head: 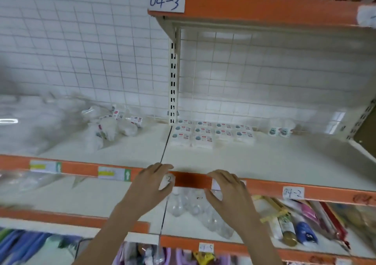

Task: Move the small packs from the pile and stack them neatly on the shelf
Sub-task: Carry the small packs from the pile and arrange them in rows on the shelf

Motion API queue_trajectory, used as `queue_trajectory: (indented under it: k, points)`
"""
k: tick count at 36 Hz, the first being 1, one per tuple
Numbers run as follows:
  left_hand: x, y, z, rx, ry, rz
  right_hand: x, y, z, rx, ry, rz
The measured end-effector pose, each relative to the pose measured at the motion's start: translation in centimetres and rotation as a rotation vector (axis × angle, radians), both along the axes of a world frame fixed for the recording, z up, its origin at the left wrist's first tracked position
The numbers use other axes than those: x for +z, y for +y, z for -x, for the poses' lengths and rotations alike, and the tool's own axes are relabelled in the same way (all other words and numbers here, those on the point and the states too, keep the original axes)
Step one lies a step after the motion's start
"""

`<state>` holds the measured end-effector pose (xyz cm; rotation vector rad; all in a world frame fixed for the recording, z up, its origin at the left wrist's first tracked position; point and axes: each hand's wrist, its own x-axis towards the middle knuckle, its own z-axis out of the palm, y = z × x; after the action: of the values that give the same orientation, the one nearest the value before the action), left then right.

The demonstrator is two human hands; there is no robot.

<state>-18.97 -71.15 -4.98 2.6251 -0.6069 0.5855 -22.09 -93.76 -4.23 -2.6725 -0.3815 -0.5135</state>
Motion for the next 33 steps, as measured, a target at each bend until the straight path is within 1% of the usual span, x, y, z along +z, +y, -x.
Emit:
queue_trajectory:
  k: [3,6,8,12,15,17,21,27,33]
  points:
    - [-1.6,1.1,3.9,0.063,0.05,0.006,-1.1,1.0,2.8,0.031,0.061,0.031]
    - [-3.3,2.8,7.6,0.135,0.131,0.037,-2.3,2.3,5.1,0.104,0.145,0.025]
    - [-3.9,4.4,10.0,0.185,0.15,0.038,-2.7,3.5,6.3,0.157,0.181,0.025]
    - [-4.3,8.2,13.8,0.315,0.191,0.036,-3.1,6.7,7.7,0.292,0.268,0.051]
    - [-3.8,11.4,16.2,0.458,0.243,0.06,-3.2,9.8,8.2,0.365,0.28,0.058]
    - [-3.2,13.5,17.6,0.543,0.258,0.085,-3.2,12.1,8.4,0.41,0.297,0.055]
    - [-2.8,17.7,19.6,0.637,0.271,0.126,-3.4,17.1,8.3,0.495,0.291,0.081]
    - [-3.4,25.5,21.0,0.711,0.284,0.152,-3.3,26.0,7.4,0.579,0.303,0.108]
    - [-2.9,36.3,21.3,0.723,0.336,0.155,-2.7,37.1,6.7,0.63,0.309,0.079]
